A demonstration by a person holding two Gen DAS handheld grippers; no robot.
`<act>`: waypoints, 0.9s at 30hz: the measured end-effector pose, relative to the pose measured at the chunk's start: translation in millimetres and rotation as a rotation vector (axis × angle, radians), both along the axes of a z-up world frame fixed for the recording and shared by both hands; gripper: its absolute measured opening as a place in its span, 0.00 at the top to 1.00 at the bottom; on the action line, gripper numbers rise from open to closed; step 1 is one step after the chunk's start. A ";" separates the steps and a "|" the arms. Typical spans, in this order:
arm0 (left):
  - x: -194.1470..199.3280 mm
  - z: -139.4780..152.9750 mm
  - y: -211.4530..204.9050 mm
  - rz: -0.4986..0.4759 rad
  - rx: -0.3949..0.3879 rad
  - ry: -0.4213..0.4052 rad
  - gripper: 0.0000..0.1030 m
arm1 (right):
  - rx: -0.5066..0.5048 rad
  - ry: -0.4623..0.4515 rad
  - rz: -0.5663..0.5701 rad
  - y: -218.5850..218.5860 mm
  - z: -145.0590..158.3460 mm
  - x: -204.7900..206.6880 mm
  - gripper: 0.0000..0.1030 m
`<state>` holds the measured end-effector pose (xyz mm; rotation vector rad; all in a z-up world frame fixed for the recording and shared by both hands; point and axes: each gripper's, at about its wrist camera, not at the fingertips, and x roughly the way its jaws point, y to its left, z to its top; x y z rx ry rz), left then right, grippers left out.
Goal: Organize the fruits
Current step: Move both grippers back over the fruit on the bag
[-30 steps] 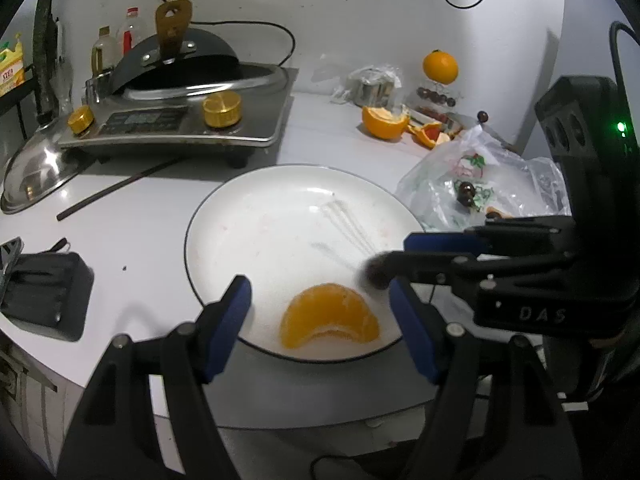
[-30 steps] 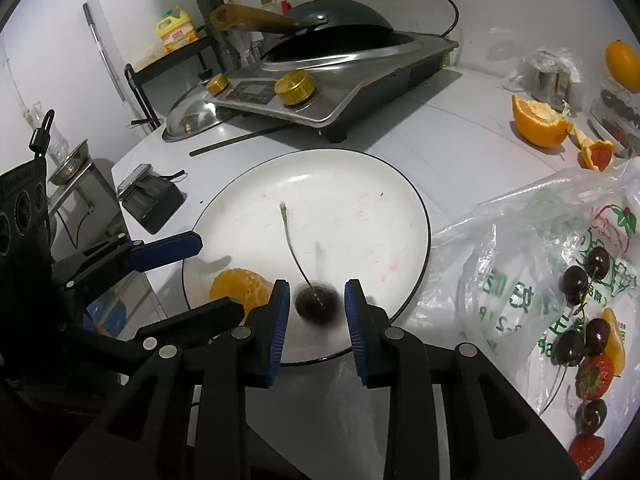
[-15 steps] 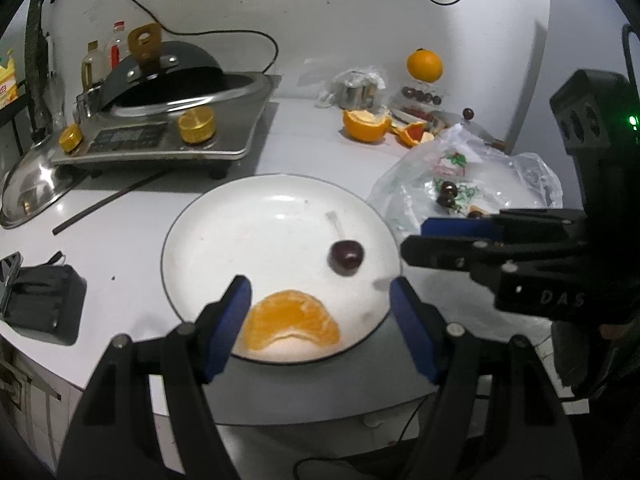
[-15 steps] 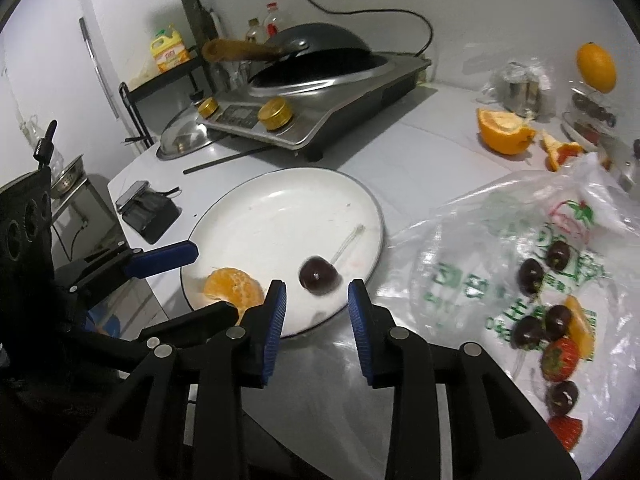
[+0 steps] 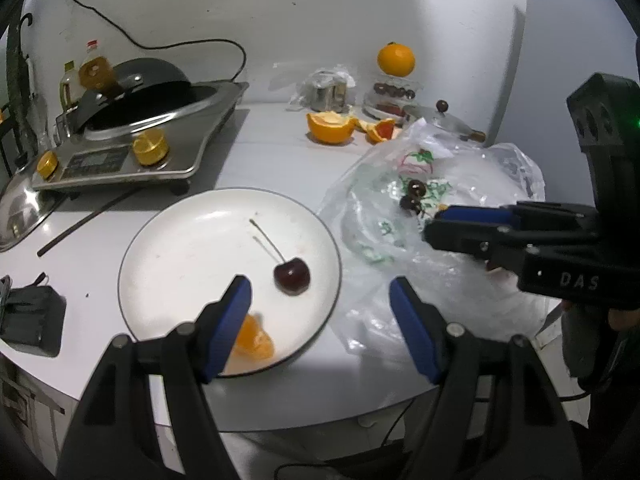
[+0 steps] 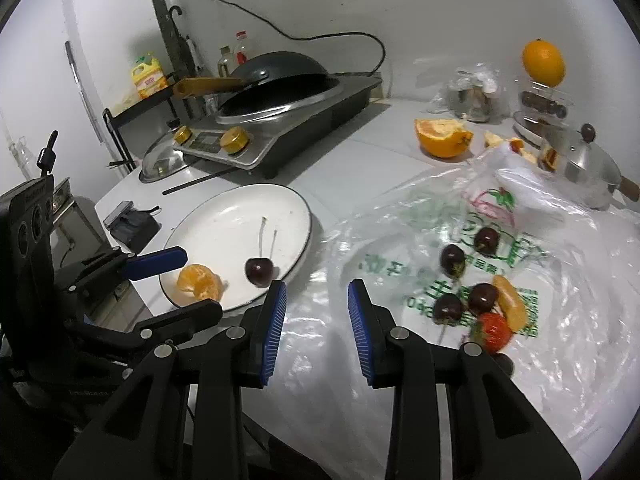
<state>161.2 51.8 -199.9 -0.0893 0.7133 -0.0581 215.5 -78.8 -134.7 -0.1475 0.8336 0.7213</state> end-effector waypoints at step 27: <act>29.2 4.1 -73.9 -0.069 0.053 0.036 0.29 | 0.003 -0.008 -0.146 -107.8 -8.0 10.8 0.67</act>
